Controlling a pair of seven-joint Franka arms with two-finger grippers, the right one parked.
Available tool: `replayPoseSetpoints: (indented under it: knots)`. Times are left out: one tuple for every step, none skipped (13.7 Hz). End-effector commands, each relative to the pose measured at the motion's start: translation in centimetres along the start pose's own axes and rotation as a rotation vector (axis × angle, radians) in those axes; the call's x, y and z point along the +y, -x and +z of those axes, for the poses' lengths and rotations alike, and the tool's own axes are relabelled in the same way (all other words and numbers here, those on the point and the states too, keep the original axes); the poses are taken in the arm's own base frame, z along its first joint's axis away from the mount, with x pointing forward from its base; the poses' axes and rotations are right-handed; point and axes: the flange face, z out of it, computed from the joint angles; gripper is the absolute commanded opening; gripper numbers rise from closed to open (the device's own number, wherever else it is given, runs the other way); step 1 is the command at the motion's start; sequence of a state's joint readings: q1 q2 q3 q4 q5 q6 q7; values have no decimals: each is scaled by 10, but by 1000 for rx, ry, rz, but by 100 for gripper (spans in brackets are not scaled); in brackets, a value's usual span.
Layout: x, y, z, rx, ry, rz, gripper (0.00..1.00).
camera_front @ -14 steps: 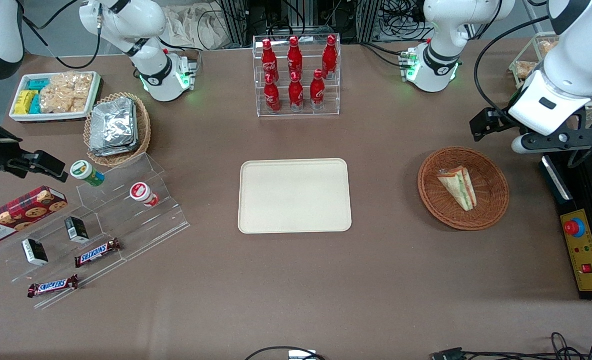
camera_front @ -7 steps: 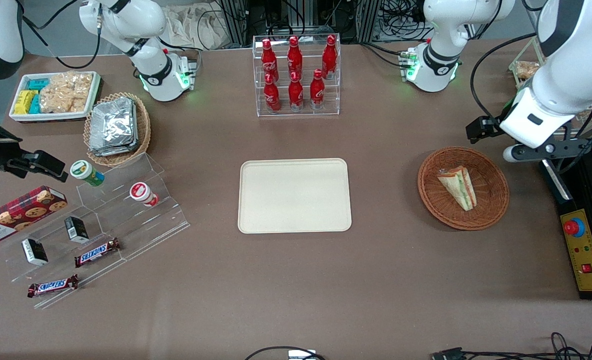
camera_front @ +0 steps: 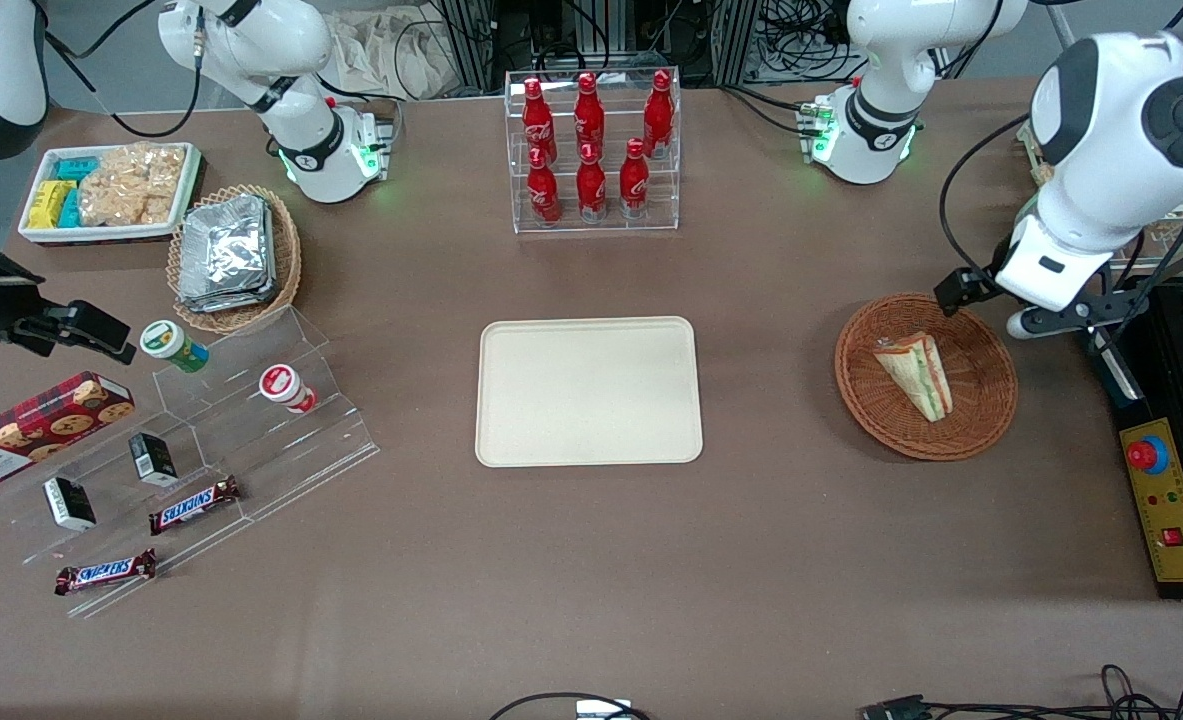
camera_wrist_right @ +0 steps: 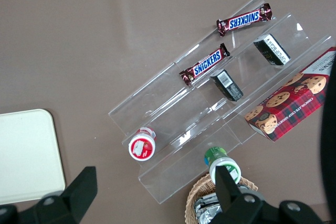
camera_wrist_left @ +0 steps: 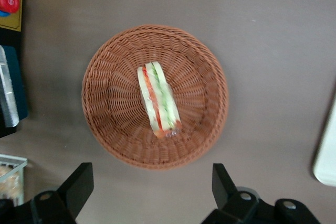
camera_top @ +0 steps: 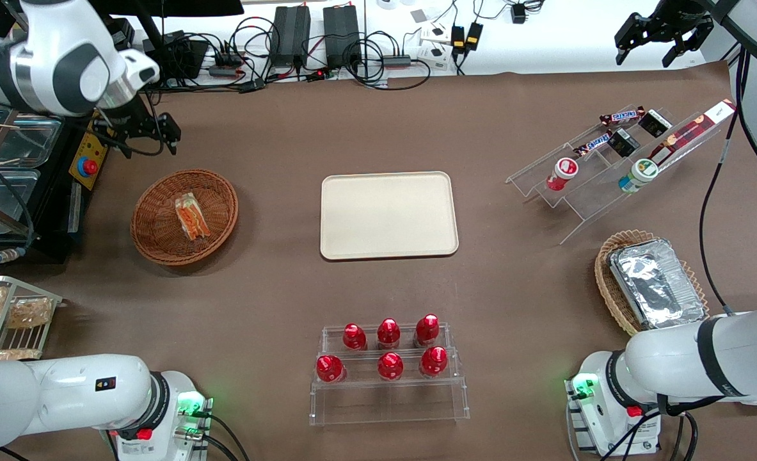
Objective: Place sandwich from basket to tray
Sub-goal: 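Move the left gripper over the wrapped sandwich in the wicker basket, then lower the left gripper and close it on the sandwich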
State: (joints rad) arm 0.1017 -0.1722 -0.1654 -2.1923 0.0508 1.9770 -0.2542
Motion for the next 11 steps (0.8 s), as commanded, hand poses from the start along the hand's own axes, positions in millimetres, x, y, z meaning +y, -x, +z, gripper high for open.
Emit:
replayPoseSetpoints:
  knots:
    - [-14,13,45,35,9,-38,100]
    - [-14,16,67,50,17,-59,100]
    - [-13,16,87,65,29,-90,100]
    - [-10,14,107,68,38,-113,100]
    - [-7,11,126,70,49,-128,100]
    - [-5,9,143,79,61,-133,100]
    - [-4,11,159,83,69,-142,100]
    - [-1,11,171,75,74,-151,100]
    - [0,11,181,58,74,-153,100]
    - [1,10,186,65,79,-156,100]
    - [1,10,193,65,83,-155,100]
